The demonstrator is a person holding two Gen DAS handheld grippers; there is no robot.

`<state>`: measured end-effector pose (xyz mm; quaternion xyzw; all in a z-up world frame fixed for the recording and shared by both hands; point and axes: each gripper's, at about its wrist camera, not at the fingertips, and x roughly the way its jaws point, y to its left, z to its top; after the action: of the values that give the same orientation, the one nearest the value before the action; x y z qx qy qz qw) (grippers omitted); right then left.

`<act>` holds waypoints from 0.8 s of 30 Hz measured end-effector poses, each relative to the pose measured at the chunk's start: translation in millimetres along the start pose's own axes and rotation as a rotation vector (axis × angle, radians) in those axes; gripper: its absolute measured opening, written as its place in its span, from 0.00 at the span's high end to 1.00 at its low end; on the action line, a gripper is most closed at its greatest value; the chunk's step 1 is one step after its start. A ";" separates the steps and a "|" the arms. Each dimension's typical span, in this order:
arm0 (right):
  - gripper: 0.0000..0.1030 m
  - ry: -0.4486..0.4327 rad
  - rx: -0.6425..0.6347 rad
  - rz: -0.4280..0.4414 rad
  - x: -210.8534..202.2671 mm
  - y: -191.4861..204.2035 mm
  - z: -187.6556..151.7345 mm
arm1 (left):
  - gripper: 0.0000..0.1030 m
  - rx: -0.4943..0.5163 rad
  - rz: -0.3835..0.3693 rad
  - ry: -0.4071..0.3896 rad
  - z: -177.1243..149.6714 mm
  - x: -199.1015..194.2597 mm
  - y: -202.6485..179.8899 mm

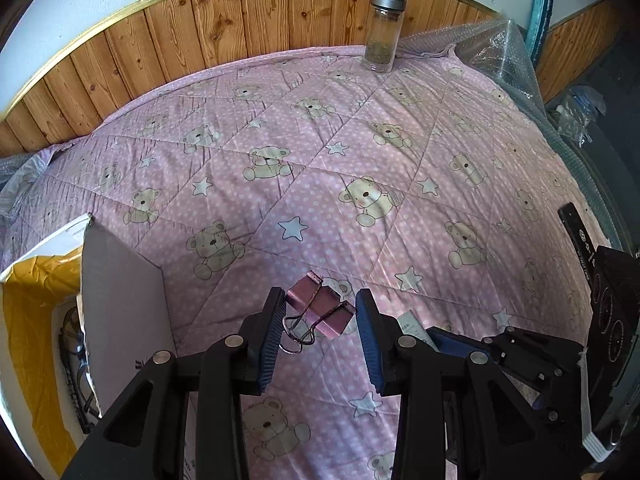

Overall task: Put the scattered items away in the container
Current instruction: 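Lift and carry the charger and binder clip with both tools over the box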

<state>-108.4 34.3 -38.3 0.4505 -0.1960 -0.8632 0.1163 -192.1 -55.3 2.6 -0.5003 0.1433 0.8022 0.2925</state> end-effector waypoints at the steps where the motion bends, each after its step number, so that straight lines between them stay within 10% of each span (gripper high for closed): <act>1: 0.67 0.002 -0.008 -0.001 -2.3 3.2 -3.0 | 0.64 -0.006 -0.006 -0.002 -3.6 -3.5 -0.3; 24: 0.67 0.020 -0.132 -0.025 -42.7 68.8 -49.7 | 0.64 -0.113 -0.041 -0.119 -78.1 -96.2 9.4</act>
<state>-41.6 -22.9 -2.2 0.4529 -0.1320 -0.8711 0.1369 -110.1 -134.9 51.5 -0.4702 0.0701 0.8313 0.2882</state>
